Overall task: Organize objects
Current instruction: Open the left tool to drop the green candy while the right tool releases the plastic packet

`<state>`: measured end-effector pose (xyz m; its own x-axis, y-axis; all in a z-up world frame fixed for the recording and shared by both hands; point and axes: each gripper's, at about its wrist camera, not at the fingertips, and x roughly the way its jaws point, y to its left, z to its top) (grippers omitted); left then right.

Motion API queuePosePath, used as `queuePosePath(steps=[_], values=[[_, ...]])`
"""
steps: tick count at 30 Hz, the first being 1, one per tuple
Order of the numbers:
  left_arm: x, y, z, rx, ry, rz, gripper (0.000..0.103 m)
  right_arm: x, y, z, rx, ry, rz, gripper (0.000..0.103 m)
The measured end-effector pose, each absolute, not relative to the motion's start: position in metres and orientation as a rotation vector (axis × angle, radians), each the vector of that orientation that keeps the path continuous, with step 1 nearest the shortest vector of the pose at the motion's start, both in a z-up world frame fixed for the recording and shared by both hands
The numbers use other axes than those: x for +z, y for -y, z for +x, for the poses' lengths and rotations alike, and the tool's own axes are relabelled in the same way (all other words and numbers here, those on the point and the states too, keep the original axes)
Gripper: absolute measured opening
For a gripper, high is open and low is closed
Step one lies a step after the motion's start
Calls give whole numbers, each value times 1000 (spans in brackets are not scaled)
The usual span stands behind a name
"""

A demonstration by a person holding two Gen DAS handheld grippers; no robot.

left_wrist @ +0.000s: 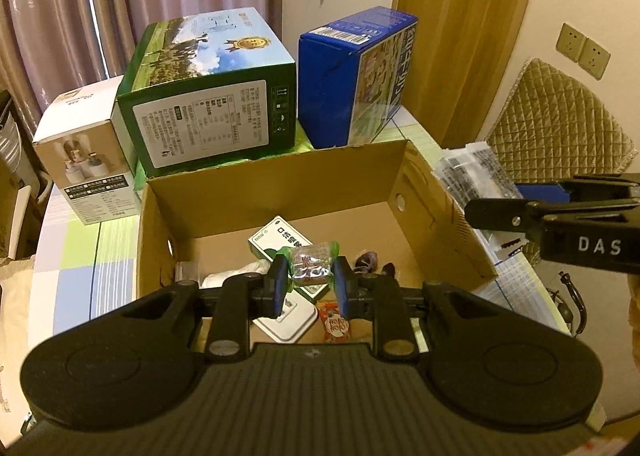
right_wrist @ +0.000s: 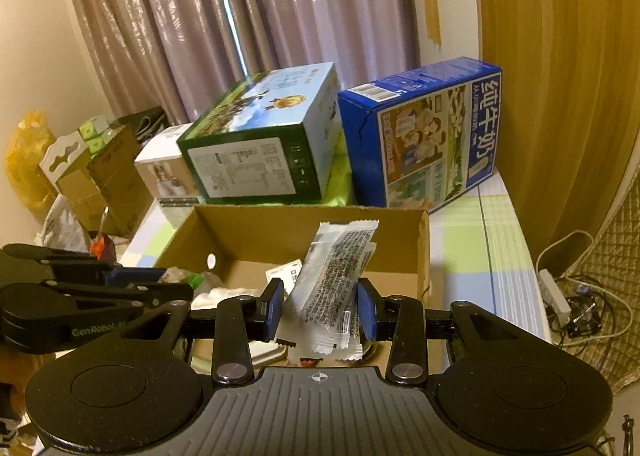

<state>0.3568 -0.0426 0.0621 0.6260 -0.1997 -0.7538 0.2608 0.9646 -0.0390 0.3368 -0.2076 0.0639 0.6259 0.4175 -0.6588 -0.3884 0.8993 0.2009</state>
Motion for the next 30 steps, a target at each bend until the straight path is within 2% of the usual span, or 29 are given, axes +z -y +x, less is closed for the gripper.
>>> queuePosePath(steps=[7, 9, 10, 20, 23, 28, 29, 30], values=[[46, 50, 387, -271, -857, 59, 22, 55, 211, 355, 453, -771, 63, 36], [40, 53, 393, -266, -849, 64, 40, 52, 213, 358, 449, -775, 67, 36], [37, 52, 394, -266, -843, 51, 42, 50, 214, 358, 446, -778, 67, 36], [23, 41, 389, -247, -866, 34, 42, 30, 223, 360, 437, -814, 61, 36], [24, 38, 387, -245, -859, 34, 46, 30, 220, 360, 442, -815, 59, 36], [28, 32, 383, -239, -848, 27, 46, 33, 212, 365, 445, -793, 66, 36], [29, 31, 383, -237, -846, 28, 47, 33, 211, 366, 445, -773, 73, 42], [29, 30, 382, -233, -845, 27, 49, 34, 211, 367, 449, -755, 84, 63]])
